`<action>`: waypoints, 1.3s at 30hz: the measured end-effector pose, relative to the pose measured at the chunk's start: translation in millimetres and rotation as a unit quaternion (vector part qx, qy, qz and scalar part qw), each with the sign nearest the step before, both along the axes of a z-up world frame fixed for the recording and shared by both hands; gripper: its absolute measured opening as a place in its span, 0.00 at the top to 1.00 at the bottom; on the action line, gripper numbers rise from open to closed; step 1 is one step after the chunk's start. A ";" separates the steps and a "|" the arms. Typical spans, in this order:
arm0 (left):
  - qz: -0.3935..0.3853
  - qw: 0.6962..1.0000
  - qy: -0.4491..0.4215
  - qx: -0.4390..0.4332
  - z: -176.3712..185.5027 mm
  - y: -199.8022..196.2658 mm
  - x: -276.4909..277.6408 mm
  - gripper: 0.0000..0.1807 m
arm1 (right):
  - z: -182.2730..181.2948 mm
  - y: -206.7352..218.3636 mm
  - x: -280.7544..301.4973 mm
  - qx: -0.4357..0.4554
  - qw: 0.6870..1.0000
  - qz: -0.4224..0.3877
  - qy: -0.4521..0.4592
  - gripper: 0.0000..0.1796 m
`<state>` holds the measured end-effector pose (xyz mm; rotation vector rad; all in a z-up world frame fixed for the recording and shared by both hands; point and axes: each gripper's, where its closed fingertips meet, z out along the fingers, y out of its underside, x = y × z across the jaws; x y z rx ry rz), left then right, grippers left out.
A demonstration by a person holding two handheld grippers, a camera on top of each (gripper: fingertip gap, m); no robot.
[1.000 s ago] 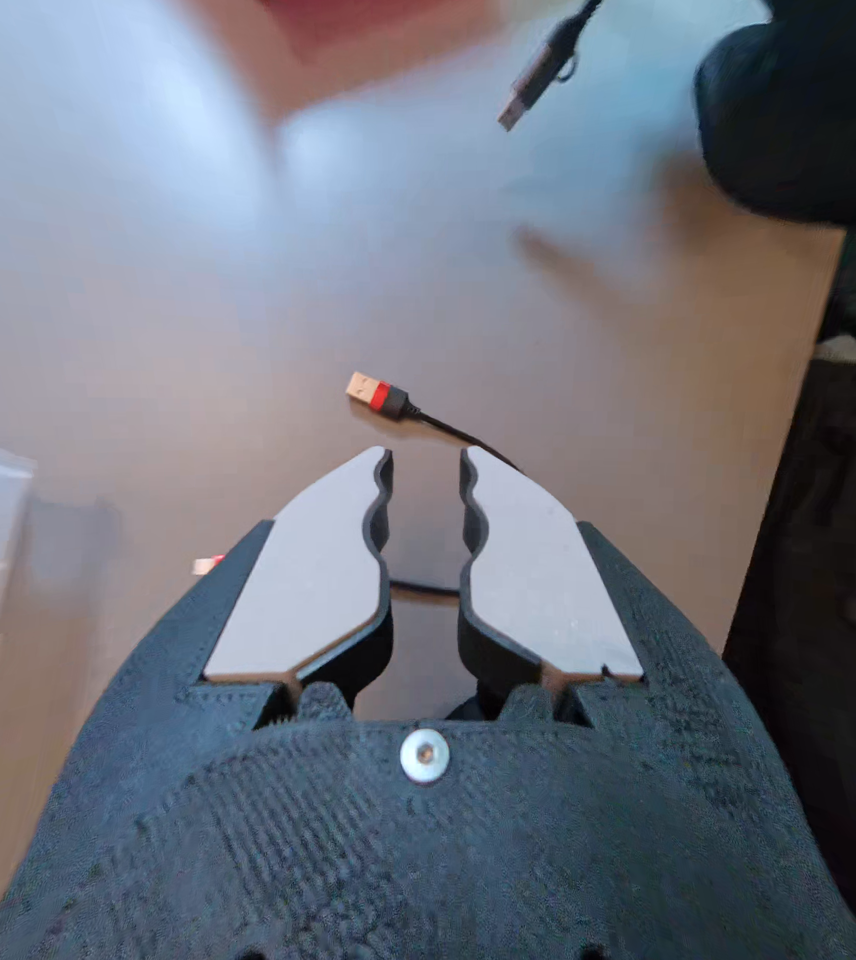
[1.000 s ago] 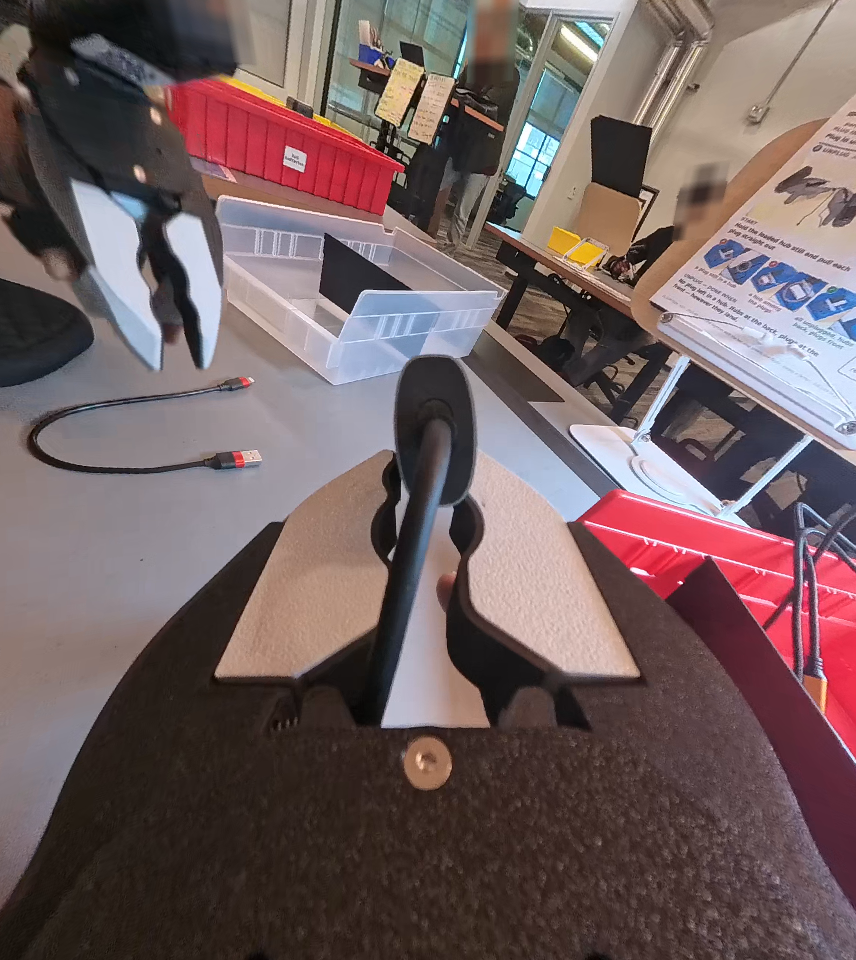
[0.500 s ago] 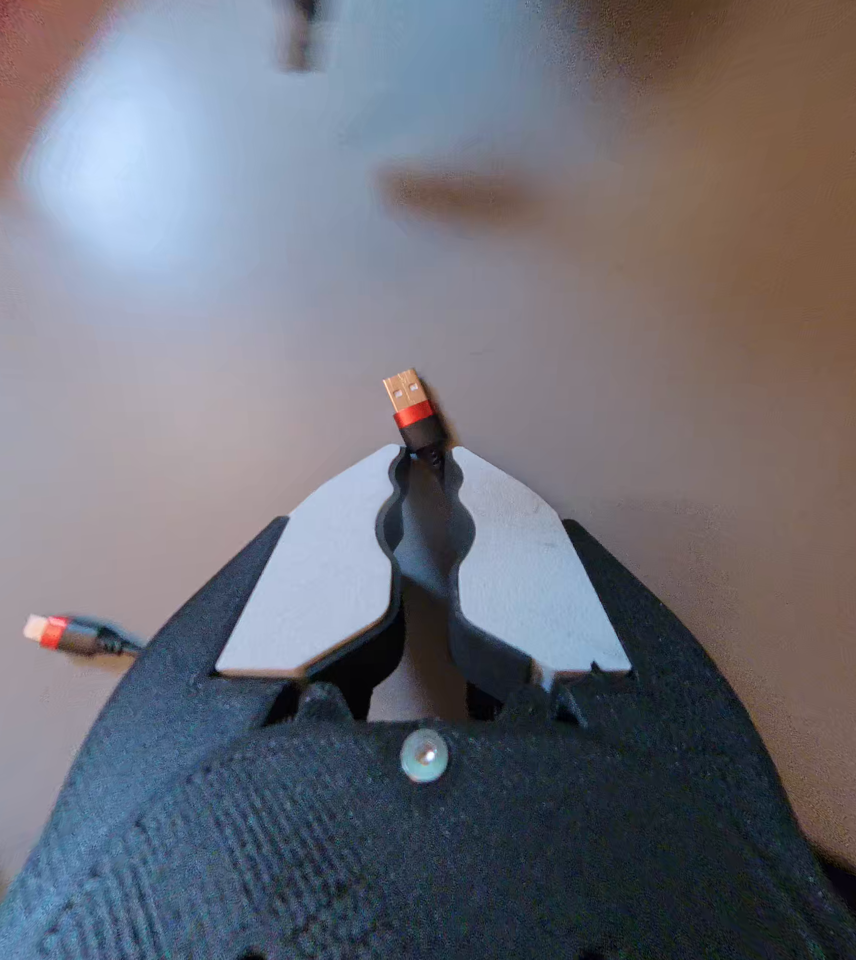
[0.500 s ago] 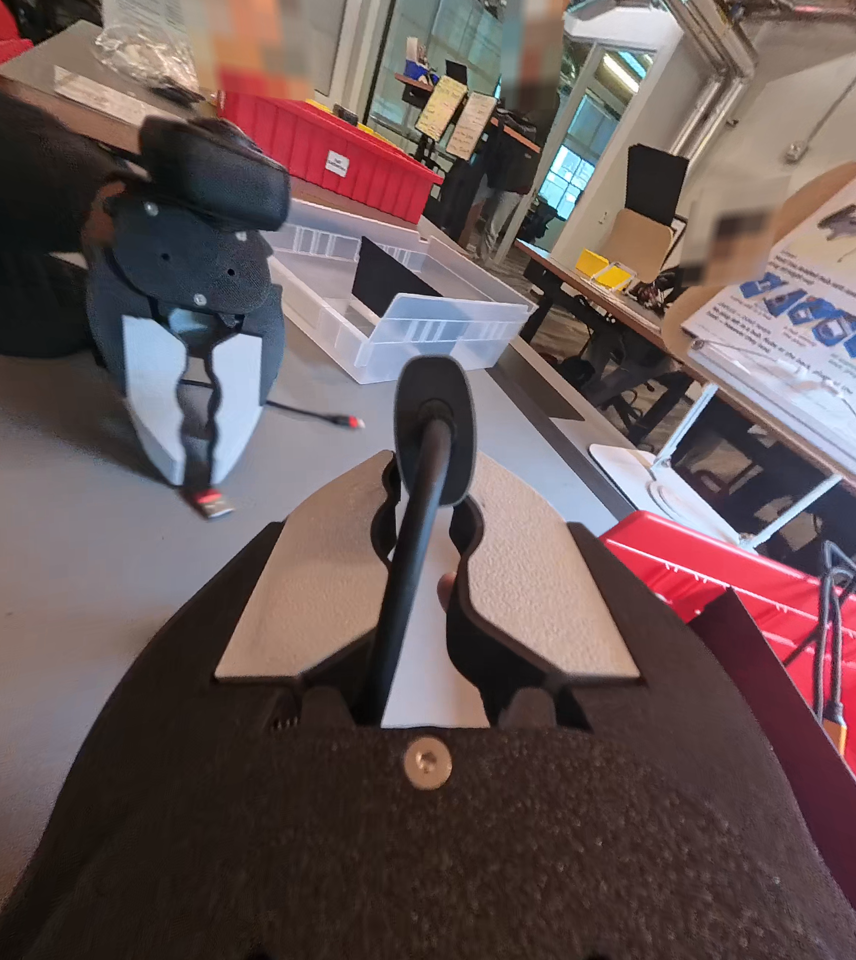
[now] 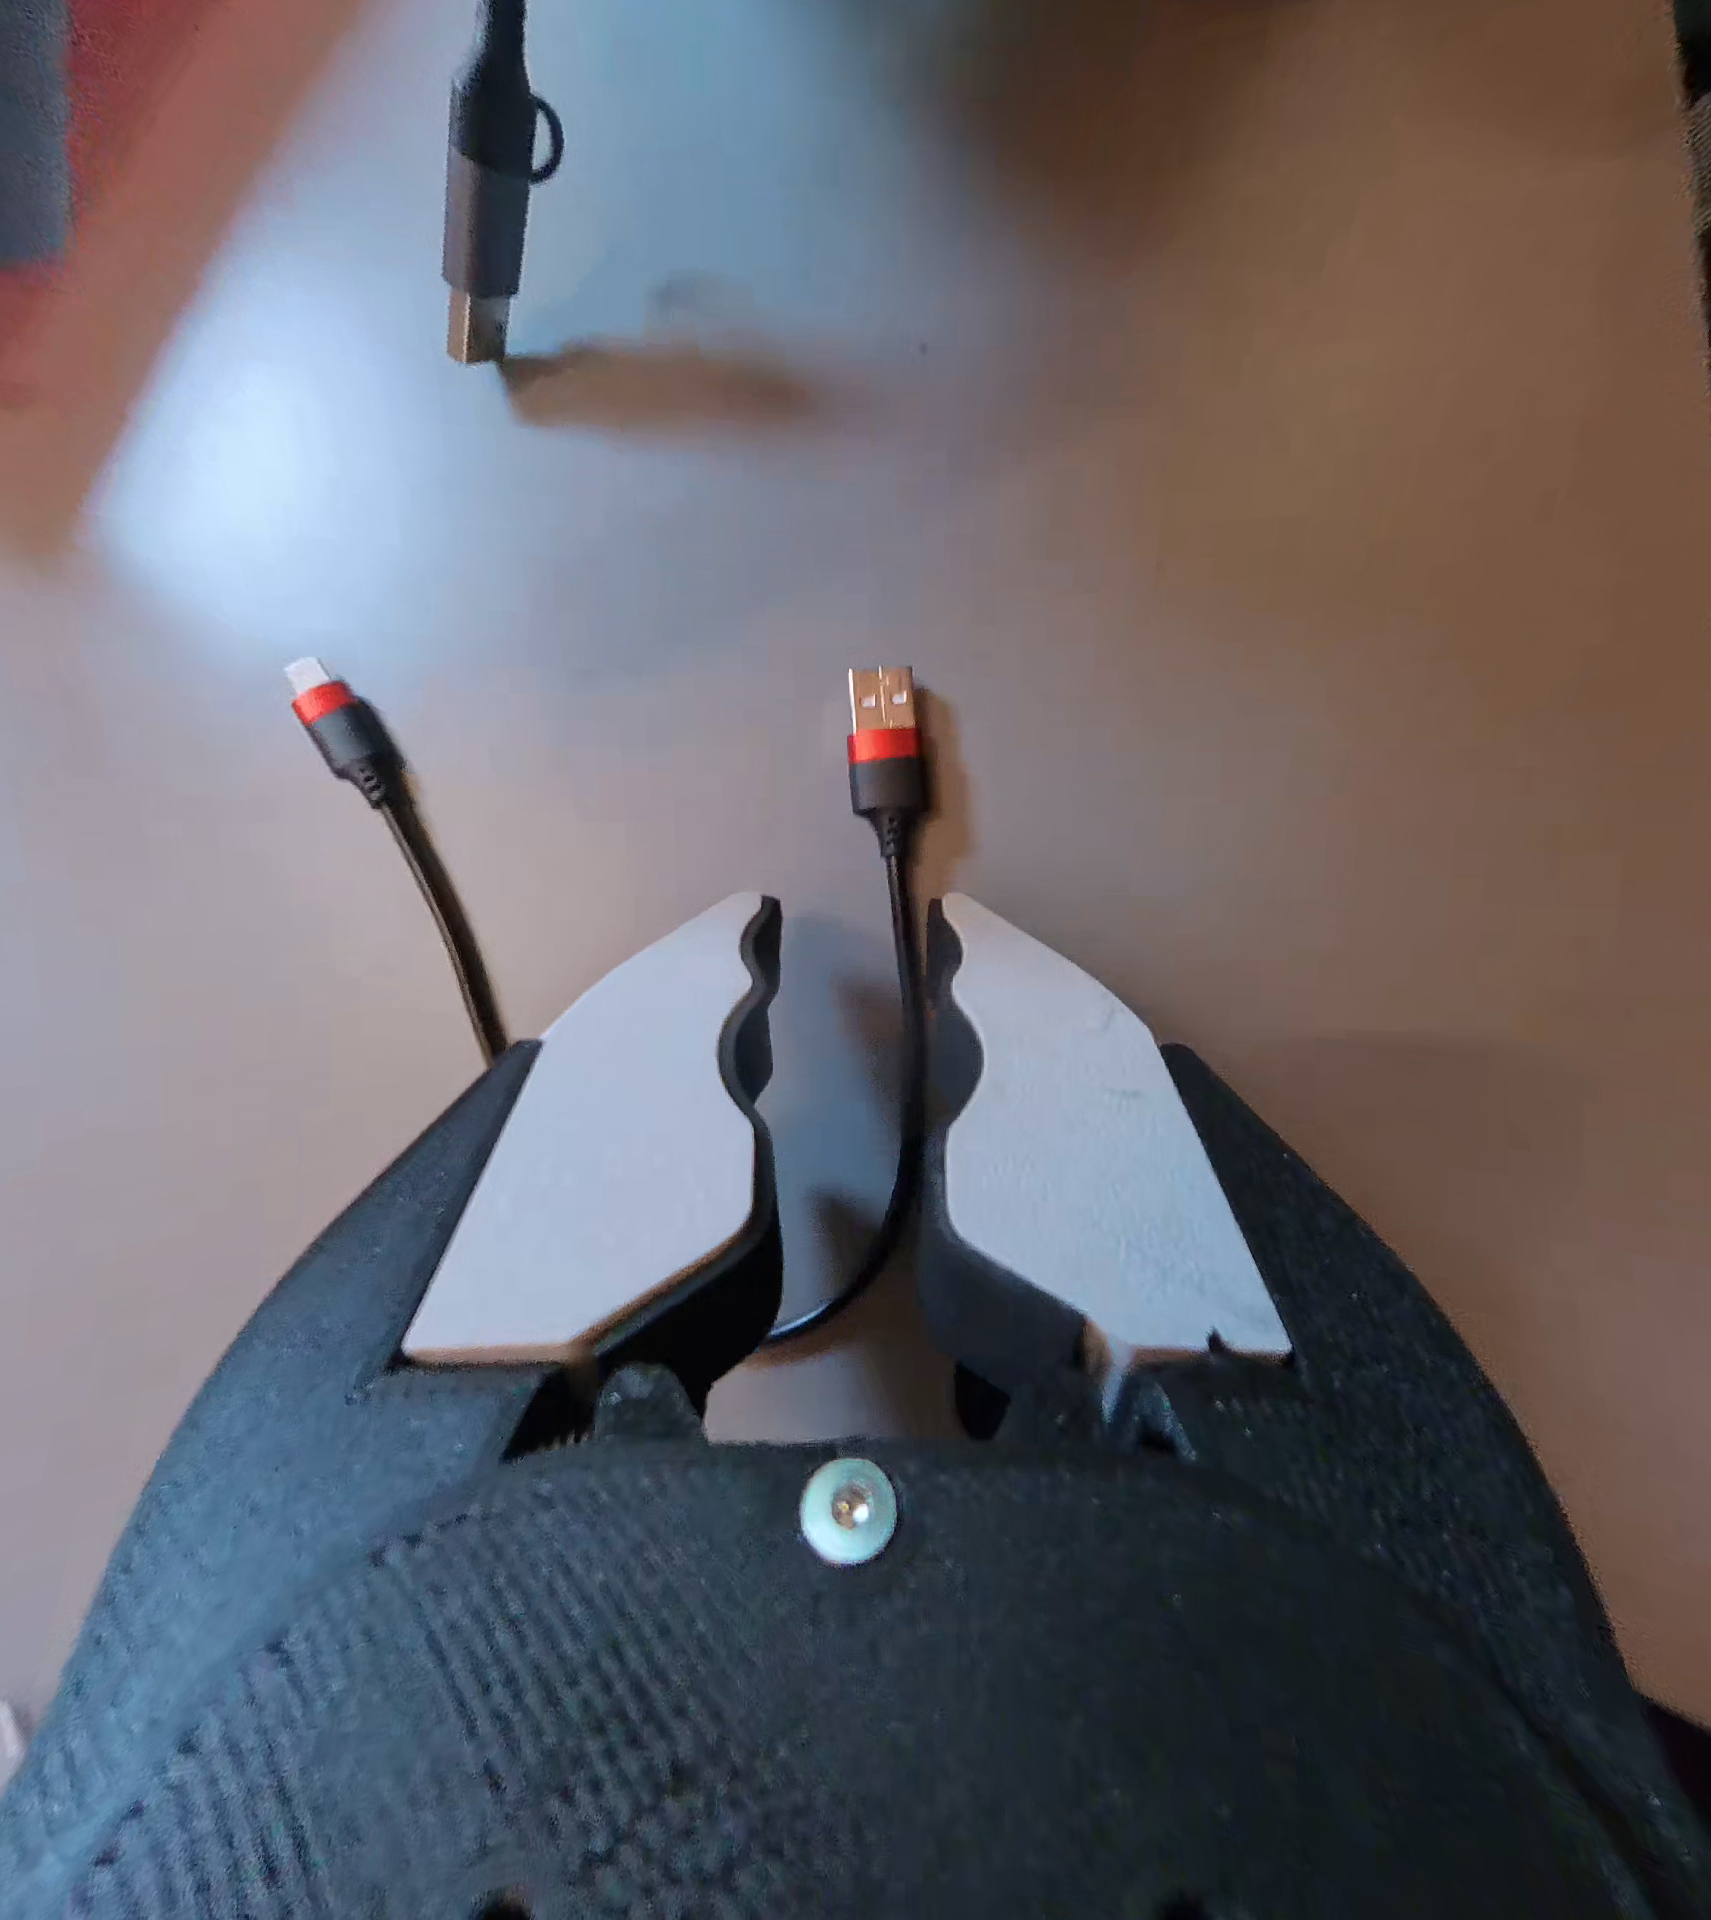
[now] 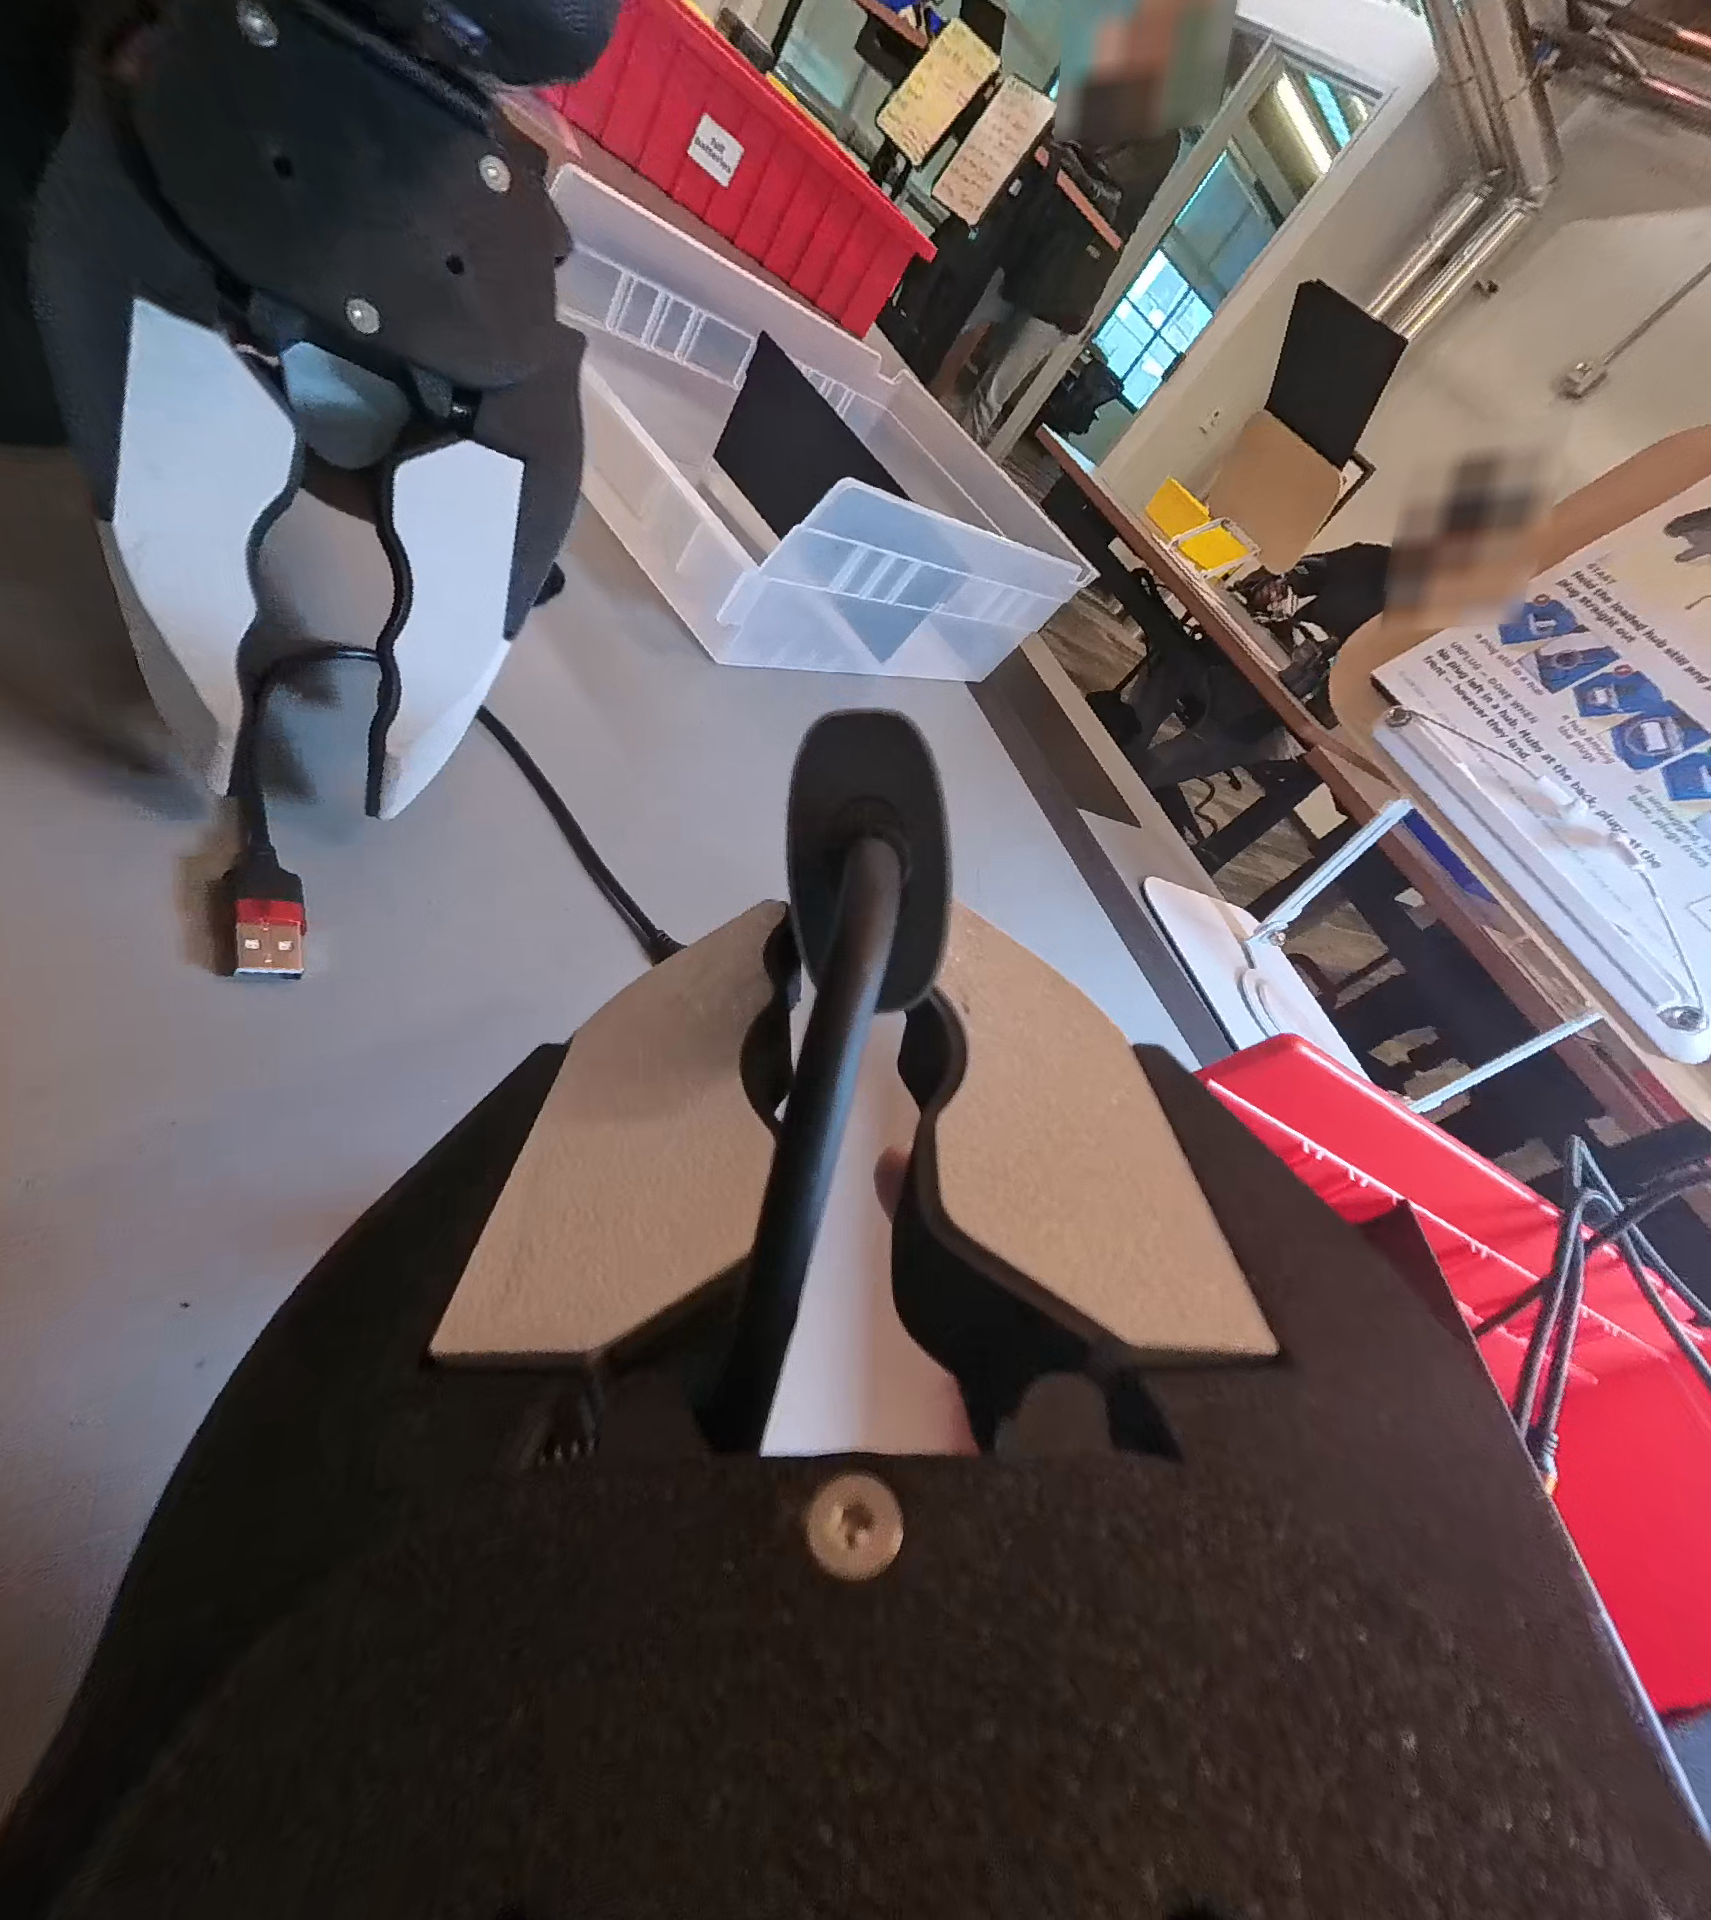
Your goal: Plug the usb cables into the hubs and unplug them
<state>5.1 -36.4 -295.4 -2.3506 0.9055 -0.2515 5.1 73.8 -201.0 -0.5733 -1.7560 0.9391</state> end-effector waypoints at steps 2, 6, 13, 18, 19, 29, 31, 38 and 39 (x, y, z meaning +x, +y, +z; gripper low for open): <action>0.028 0.999 0.033 0.018 1.7 5.1 -12.3 0.88 | 1.8 2.0 0.2 -0.004 1.000 -0.004 0.003 0.91; 0.135 0.990 0.043 0.023 10.8 21.7 -51.3 0.88 | 7.7 2.8 1.1 -0.009 1.000 -0.006 0.013 0.91; 0.188 0.981 0.021 -0.045 -8.0 18.9 -70.1 0.90 | 13.8 2.9 2.4 -0.010 1.000 -0.011 0.022 0.91; 0.187 0.980 0.066 -0.014 -5.5 29.1 -78.0 0.96 | 17.5 5.2 3.0 -0.008 0.999 -0.018 0.028 0.91; 0.195 0.978 0.066 0.011 3.8 34.3 -81.7 0.97 | 19.8 6.1 3.4 -0.010 0.999 -0.020 0.032 0.91; 0.064 0.962 0.055 0.259 117.4 13.6 -32.5 1.00 | 50.8 21.6 9.9 -0.046 0.993 -0.054 0.091 0.91; 0.029 0.977 0.015 0.209 87.8 -3.4 -16.1 0.98 | 51.7 22.2 10.3 -0.043 0.993 -0.056 0.093 0.91; 0.184 0.974 -0.063 0.117 58.9 5.8 -56.9 0.93 | 42.8 18.2 5.6 -0.036 0.995 -0.052 0.077 0.91; 0.204 0.973 -0.056 0.091 49.4 10.5 -63.0 0.92 | 41.1 18.3 5.1 -0.036 0.995 -0.053 0.074 0.91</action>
